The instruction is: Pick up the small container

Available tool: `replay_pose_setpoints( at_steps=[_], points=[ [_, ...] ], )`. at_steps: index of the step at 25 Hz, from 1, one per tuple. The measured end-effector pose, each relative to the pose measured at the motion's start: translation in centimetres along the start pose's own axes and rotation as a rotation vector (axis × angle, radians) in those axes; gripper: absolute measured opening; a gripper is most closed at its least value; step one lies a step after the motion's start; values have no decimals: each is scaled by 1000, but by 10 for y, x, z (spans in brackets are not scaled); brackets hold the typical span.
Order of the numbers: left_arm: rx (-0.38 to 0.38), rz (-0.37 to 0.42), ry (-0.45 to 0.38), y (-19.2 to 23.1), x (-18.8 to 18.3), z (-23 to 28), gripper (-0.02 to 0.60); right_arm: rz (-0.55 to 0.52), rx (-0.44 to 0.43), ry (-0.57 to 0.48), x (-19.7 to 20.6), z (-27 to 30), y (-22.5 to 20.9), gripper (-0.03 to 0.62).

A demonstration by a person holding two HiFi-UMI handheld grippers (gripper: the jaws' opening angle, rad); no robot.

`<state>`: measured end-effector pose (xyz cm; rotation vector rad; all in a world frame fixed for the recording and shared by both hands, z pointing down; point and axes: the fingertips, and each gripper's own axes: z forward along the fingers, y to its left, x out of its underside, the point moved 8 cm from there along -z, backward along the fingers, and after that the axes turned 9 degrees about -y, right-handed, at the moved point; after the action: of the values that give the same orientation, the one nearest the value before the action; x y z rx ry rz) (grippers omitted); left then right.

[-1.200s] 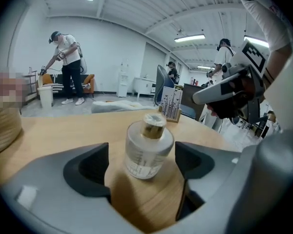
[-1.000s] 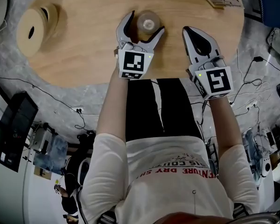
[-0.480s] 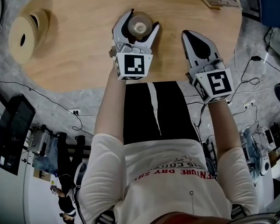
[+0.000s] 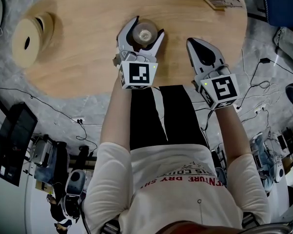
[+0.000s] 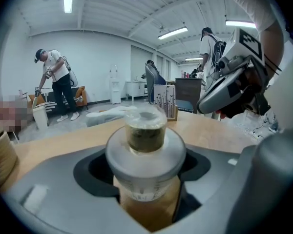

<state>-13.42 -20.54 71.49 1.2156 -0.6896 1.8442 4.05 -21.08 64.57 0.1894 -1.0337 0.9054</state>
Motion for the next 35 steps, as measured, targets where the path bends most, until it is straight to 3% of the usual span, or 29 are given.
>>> replay_pose_setpoints(
  at_steps=[4,12,26,30,35],
  points=[
    [26,23,-16,3,-23,-22,341,-4,7,-14,-16,-2,13,6],
    [43,12,-80,15,-104,-77,341,-17,22,-88,-71,-21,52,6],
    [22,54,-207,52,-251,-223,342,-79,25,-272,-187,-89,166,6],
    [24,42,-225,57,-273,-255,341,-107,18,-302,-210,-101,188,6],
    [22,108,-280,74,-304,-270,341,-158,26,-372,-247,-111,199,6]
  ],
)
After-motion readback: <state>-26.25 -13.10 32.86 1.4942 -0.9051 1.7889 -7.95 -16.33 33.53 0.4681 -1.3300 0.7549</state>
